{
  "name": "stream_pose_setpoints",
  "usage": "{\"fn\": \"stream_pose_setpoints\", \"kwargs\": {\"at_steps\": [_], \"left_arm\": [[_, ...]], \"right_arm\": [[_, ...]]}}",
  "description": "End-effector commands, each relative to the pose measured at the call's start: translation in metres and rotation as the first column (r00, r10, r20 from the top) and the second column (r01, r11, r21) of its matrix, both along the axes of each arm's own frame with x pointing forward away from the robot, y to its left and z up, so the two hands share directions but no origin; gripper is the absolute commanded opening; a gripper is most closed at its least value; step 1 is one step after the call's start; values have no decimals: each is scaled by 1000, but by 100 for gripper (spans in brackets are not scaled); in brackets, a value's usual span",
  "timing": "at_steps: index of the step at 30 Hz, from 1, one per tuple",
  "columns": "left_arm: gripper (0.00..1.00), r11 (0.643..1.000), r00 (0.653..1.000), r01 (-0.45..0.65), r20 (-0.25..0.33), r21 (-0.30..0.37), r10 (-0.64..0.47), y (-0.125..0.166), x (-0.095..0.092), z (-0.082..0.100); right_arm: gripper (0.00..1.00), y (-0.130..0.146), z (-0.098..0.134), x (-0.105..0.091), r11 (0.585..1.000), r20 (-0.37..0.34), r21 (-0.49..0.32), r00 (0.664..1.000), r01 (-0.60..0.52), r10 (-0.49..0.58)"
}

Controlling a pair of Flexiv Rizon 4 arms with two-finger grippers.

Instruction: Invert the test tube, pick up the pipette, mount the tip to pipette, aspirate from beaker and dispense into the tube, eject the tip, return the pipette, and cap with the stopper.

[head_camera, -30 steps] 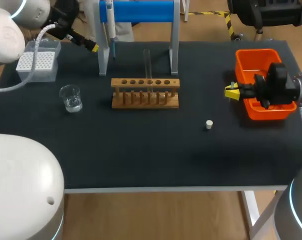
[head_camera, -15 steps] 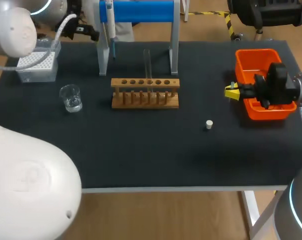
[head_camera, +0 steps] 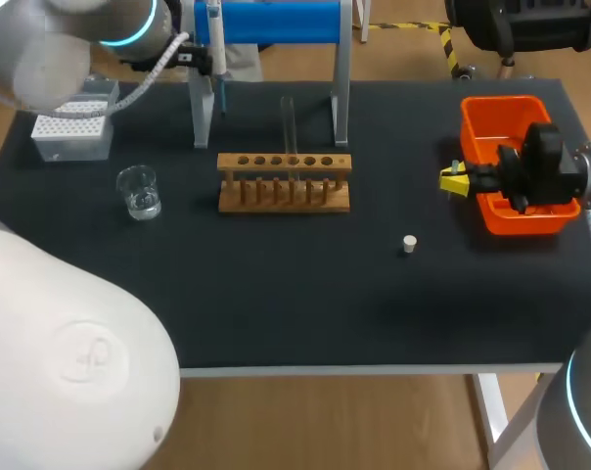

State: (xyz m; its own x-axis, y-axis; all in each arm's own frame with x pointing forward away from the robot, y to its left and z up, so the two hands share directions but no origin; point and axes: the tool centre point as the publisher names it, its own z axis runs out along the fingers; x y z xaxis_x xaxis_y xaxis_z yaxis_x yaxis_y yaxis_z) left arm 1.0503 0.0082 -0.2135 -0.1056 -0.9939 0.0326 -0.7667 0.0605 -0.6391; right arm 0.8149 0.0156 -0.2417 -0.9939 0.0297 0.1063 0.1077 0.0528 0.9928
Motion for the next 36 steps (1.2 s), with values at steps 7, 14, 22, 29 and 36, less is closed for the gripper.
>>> {"fn": "stream_pose_setpoints", "kwargs": {"at_steps": [7,14,22,29,36], "left_arm": [[100,992,972,-122,206,27,114,-18,3,-21],[100,988,945,-149,299,43,129,-24,12,-15],[100,982,924,-184,348,37,160,-26,27,-8],[100,986,918,-162,373,36,137,-29,39,-7],[100,990,908,-141,401,18,122,-29,48,-6]], "right_arm": [[0,-1,1,-1,1000,0,-2,1000,1,-1],[0,-1,1,-1,1000,0,-2,1000,1,-1],[0,-1,1,-1,1000,0,-2,1000,1,-1],[0,-1,1,-1,1000,0,-2,1000,1,-1],[0,-1,1,-1,1000,0,-2,1000,1,-1]]}}
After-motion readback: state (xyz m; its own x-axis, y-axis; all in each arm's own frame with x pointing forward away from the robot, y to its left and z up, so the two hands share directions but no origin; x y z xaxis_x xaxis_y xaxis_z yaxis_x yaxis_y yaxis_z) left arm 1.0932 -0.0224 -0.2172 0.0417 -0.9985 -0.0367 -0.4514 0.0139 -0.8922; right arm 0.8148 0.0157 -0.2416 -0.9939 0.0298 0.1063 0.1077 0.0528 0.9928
